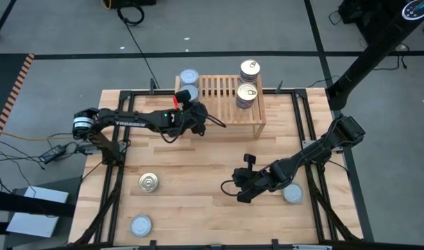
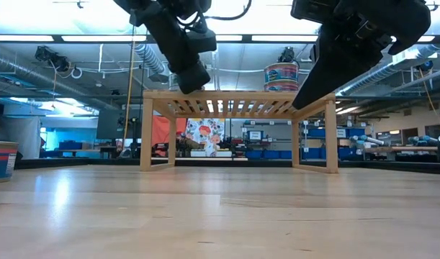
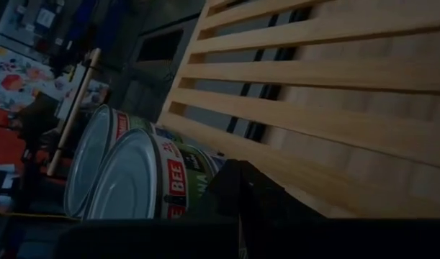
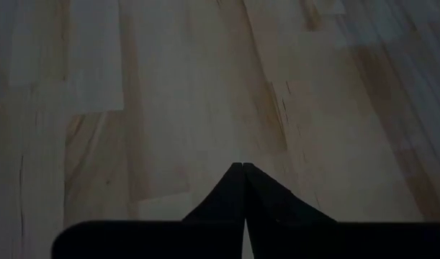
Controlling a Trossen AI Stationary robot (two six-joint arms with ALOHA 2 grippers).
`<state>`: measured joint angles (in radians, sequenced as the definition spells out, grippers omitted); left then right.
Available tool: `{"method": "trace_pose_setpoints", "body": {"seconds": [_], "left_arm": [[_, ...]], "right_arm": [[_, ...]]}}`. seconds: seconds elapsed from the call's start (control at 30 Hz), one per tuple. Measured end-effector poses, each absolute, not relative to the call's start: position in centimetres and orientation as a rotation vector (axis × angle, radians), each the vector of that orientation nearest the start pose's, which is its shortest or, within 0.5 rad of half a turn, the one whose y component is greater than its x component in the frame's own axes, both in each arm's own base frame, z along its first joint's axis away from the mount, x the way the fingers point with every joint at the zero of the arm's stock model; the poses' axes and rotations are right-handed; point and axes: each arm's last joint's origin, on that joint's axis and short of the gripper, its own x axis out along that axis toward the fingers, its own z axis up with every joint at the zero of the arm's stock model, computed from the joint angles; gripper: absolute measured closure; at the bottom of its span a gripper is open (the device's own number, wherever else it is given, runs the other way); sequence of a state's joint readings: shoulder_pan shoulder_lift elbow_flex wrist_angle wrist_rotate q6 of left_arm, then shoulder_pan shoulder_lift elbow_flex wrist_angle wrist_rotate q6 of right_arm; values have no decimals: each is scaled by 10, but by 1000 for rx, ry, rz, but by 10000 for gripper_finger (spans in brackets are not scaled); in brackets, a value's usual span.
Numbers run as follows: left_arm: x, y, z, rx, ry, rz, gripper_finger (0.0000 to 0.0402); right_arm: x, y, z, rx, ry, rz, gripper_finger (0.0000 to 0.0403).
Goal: Stack canned seafood by type on shelf
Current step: Stack the green tuna can on top of the other green tuna can on the shelf, then adjust the blue tuna can on the shelf
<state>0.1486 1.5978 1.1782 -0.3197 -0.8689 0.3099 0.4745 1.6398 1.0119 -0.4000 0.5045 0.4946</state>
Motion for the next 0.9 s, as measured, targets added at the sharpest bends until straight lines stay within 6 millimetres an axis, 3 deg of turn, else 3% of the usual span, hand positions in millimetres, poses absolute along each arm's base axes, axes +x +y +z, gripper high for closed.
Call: {"method": "trace_pose_setpoints", "body": {"seconds": [0.33, 0.57, 0.9], "left_arm": [[333, 65, 266, 540, 853, 848, 401], [330, 24, 273, 420, 677, 642, 401], [302, -45, 233, 386, 509, 216, 401]], "right_arm": [[291, 134, 192, -23, 864, -246, 395], [290, 134, 191, -31, 874, -245, 388], [285, 142, 191, -63, 882, -212, 387]]}}
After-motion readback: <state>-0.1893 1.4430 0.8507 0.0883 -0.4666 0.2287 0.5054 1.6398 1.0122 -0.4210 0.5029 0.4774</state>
